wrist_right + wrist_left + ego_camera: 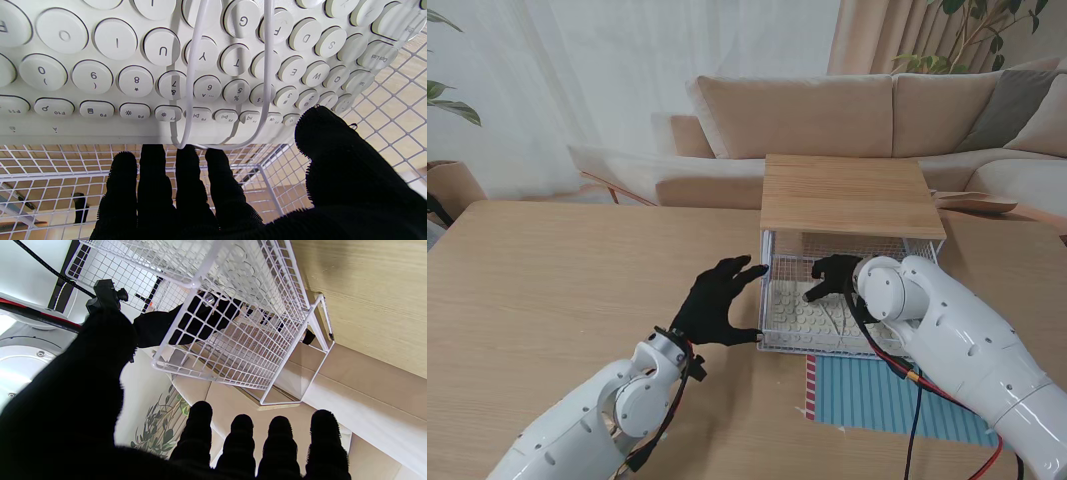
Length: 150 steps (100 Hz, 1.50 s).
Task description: Unroll the mouse pad and set up the keyboard and mouse from the tabletop organizer
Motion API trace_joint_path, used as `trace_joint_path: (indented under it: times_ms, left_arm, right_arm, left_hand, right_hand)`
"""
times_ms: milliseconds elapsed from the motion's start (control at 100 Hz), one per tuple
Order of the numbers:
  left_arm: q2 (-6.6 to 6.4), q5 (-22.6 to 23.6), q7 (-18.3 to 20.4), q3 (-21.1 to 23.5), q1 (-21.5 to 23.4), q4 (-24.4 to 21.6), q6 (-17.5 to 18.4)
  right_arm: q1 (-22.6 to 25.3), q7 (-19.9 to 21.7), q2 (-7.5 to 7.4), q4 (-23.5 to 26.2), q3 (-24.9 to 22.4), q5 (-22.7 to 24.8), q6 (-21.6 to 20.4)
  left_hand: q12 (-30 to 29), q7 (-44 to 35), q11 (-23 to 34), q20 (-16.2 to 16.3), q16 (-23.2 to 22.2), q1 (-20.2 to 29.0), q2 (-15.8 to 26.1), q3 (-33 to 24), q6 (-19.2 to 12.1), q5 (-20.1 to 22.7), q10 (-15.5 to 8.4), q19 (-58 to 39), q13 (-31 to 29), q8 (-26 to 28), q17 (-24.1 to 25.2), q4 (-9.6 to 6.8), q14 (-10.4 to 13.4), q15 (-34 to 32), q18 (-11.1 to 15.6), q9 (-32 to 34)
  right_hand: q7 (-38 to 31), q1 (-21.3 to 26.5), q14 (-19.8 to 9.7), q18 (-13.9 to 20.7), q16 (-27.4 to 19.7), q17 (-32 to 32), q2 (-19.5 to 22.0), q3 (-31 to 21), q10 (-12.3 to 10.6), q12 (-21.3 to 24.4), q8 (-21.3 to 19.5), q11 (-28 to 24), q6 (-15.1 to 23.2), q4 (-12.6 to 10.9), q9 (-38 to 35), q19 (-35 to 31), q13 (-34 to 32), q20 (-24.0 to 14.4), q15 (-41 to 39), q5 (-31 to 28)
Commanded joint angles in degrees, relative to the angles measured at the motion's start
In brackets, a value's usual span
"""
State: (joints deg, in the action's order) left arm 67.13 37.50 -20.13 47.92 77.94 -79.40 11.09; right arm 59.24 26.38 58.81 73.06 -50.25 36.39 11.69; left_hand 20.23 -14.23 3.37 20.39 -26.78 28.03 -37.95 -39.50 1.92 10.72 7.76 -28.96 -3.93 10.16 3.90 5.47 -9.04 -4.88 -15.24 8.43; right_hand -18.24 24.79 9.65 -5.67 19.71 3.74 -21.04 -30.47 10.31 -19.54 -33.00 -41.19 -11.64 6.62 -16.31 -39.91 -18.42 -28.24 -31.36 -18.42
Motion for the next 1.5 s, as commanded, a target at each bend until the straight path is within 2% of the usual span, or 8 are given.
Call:
trace_joint_path:
  times_ms: [0,150,390,470,950,1140,1340,1490]
  left_arm:
    - [0.75,0.2,0.3,-1.0,-0.7,0.6,-0.3]
    - [1.35,0.2,-0.6,-3.2,-2.6,2.4,-1.4]
    - [1.9,0.9,-1.8,-5.3,-4.5,3.9,-3.5]
    - [1.98,1.1,-1.9,-5.7,-4.9,4.2,-3.9]
    - [2.25,1.0,-1.7,-6.8,-5.9,5.1,-5.9]
    - [2.39,1.0,-1.8,-7.1,-6.2,5.2,-6.7]
    - [2.43,1.1,-1.6,-7.5,-6.5,5.1,-7.3]
    - [2.45,1.0,-1.5,-7.5,-6.5,5.2,-7.6]
  right_arm:
    - [0.8,0.8,0.44,0.2,0.2,-0.5,0.6]
    - [0.6,0.7,0.53,0.0,0.7,-1.1,0.9]
    - [0.4,0.9,0.51,-0.1,0.7,-1.4,0.6]
    - [0.4,1.3,0.4,0.0,0.5,-1.2,0.2]
    - [-0.8,2.9,0.29,-0.2,1.2,-2.9,0.6]
    - [-1.1,3.6,0.2,0.2,1.5,-3.2,1.1]
    - [-0.8,4.5,-0.05,1.4,0.9,-2.7,2.0]
    - [-0.3,3.4,0.25,2.0,0.1,-2.6,3.1]
  left_hand:
    - [0.5,1.4,-1.7,0.3,-0.4,-1.8,-0.5,-0.1,-0.3,-1.8,-1.4,2.7,2.6,-0.7,0.7,1.96,0.7,1.2,0.3,-2.3]
    - [0.1,1.3,-1.8,1.1,-0.2,-0.9,-0.1,0.0,-0.1,-1.6,-1.3,3.3,2.6,-0.7,0.8,1.64,0.8,1.3,0.4,-2.2]
    - [1.7,0.4,-0.9,2.4,-1.5,2.5,4.5,-1.8,-0.4,-1.7,-1.7,3.1,2.6,-0.2,0.4,0.45,1.5,0.5,0.9,-2.2]
    - [2.1,0.0,-0.7,2.6,-1.8,3.7,5.4,-2.8,-1.0,-1.4,-1.9,2.9,2.5,0.0,0.1,0.05,1.7,0.4,1.1,-2.2]
    - [4.2,-2.6,0.0,2.1,-3.9,4.9,5.9,-5.2,-1.3,-1.7,-2.2,1.2,2.6,1.3,-0.1,-0.28,1.9,0.1,0.8,-1.7]
    - [4.1,-4.0,0.9,1.8,-4.6,6.7,6.4,-6.9,-1.3,-1.5,-2.3,0.2,2.1,2.1,-0.1,-0.62,1.8,-0.9,0.7,-1.1]
    - [3.6,-4.8,1.3,1.4,-4.6,6.7,6.6,-6.9,-1.4,-1.8,-2.2,-0.4,2.1,2.5,0.0,-0.53,1.8,-1.1,0.6,-1.0]
    - [3.3,-4.9,1.3,1.0,-4.5,6.5,6.5,-6.7,-1.2,-1.8,-2.1,-0.4,2.1,2.5,0.1,-0.53,1.7,-1.1,0.5,-1.2]
  right_hand:
    - [-0.7,0.4,-0.1,0.5,2.0,0.1,1.4,1.6,1.1,-0.9,0.0,-1.4,-0.8,-2.9,-1.4,-1.0,-2.1,-1.3,-3.1,-1.0]
    - [-0.7,0.4,-0.1,0.5,2.1,0.1,1.4,1.5,1.1,-0.9,-0.1,-1.4,-0.6,-2.9,-1.4,-1.3,-2.1,-1.4,-3.2,-0.9]
    - [-1.0,0.5,-0.2,0.4,2.1,0.0,1.5,1.3,0.8,-1.0,-0.2,-1.5,-0.1,-2.9,-1.6,-1.6,-2.2,-1.5,-3.2,-1.1]
    - [-1.5,0.4,-0.4,-0.8,2.1,-0.2,1.6,1.3,0.2,-1.0,-0.4,-1.7,1.3,-2.9,-2.3,-1.9,-2.6,-1.8,-3.2,-1.6]
    - [-2.6,1.4,3.4,-3.5,2.5,0.7,2.5,2.4,0.5,-2.1,-0.7,-3.4,2.1,-3.1,-8.7,-0.5,-7.7,-2.6,-4.4,-5.7]
    - [-2.6,1.9,3.4,-4.3,3.1,2.7,2.9,2.4,1.2,-2.6,-0.7,-4.5,1.4,-3.2,-9.8,-0.4,-10.1,-3.0,-5.8,-5.9]
    - [-2.5,2.7,4.2,-4.8,5.4,5.4,2.8,2.4,2.2,-3.4,-0.4,-6.1,0.4,-3.3,-11.4,-4.6,-13.7,-5.9,-10.8,-6.6]
    - [-3.1,2.8,5.7,-6.3,7.9,7.1,2.3,1.0,3.0,-5.2,-0.1,-9.0,-0.5,-3.3,-13.4,-12.0,-16.8,-8.0,-16.6,-8.1]
